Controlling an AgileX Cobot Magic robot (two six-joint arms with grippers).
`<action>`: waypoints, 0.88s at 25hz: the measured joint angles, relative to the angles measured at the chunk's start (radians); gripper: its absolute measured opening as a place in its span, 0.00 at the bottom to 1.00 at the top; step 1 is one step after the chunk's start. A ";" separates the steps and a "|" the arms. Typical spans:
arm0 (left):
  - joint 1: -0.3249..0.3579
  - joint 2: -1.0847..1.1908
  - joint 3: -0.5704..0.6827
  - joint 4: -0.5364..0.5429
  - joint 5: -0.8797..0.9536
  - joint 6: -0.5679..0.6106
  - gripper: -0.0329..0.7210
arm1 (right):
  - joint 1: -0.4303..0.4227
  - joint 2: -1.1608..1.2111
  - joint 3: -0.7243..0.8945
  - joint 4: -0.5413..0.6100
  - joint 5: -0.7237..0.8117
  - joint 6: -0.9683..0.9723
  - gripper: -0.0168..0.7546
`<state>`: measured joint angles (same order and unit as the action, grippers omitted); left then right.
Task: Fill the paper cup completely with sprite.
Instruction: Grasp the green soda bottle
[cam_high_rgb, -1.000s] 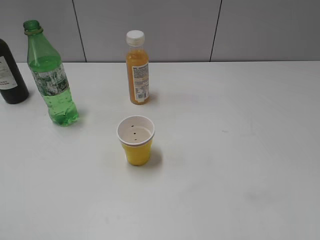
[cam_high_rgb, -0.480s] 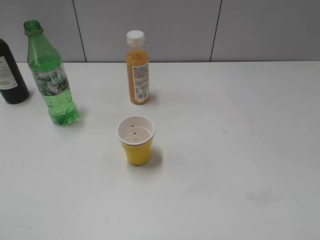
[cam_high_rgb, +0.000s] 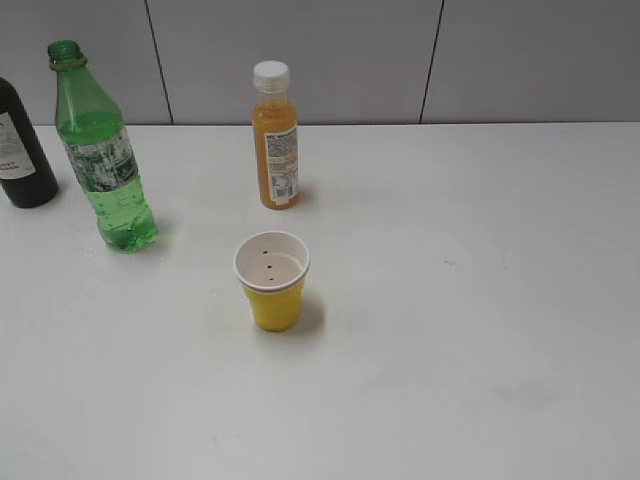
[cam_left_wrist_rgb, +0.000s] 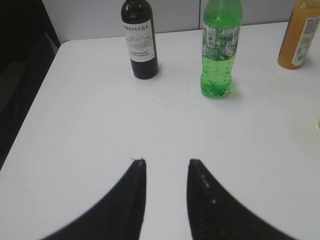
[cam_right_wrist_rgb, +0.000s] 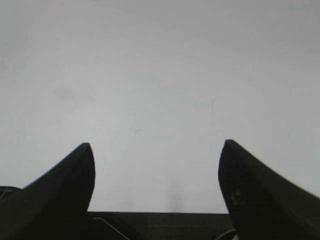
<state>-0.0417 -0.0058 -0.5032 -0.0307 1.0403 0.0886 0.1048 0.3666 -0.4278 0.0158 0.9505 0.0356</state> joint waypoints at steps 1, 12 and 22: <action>0.000 0.000 0.000 0.000 0.000 0.000 0.35 | 0.000 -0.030 0.006 0.000 0.000 0.000 0.79; 0.000 0.000 0.000 0.000 0.000 0.000 0.35 | 0.000 -0.266 0.011 0.000 -0.004 -0.005 0.79; 0.000 0.000 0.000 0.000 -0.001 0.000 0.35 | 0.000 -0.369 0.013 0.000 -0.004 -0.005 0.79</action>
<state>-0.0417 -0.0058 -0.5032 -0.0307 1.0395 0.0886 0.1048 -0.0026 -0.4148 0.0158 0.9470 0.0306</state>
